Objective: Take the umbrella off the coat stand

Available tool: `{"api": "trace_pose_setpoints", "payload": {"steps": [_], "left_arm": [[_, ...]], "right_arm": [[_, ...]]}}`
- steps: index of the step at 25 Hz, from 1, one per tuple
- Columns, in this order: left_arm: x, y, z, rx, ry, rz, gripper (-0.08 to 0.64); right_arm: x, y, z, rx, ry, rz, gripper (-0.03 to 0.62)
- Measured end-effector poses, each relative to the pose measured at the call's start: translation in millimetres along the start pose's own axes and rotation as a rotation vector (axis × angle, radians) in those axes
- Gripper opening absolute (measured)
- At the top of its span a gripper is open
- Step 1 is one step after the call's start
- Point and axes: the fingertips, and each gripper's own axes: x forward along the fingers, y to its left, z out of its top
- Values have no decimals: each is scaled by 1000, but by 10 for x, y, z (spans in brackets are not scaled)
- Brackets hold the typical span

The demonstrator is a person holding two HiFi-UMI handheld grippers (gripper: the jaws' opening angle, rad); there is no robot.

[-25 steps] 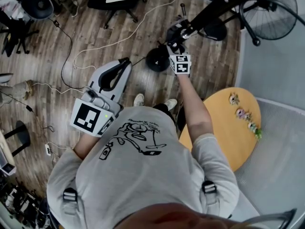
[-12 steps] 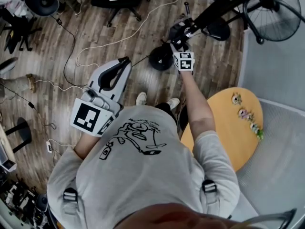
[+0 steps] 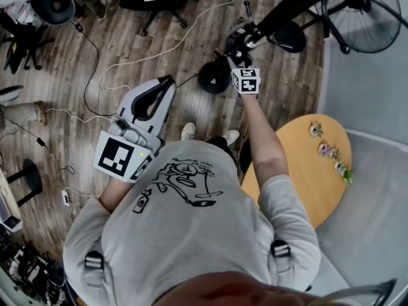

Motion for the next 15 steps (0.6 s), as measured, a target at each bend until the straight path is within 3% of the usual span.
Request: {"api": "trace_pose_setpoints", "payload": {"steps": [15], "left_arm": [[0, -32, 4, -2, -11, -15, 21]], "right_arm": [[-152, 0, 148, -35, 1, -15, 224]]}}
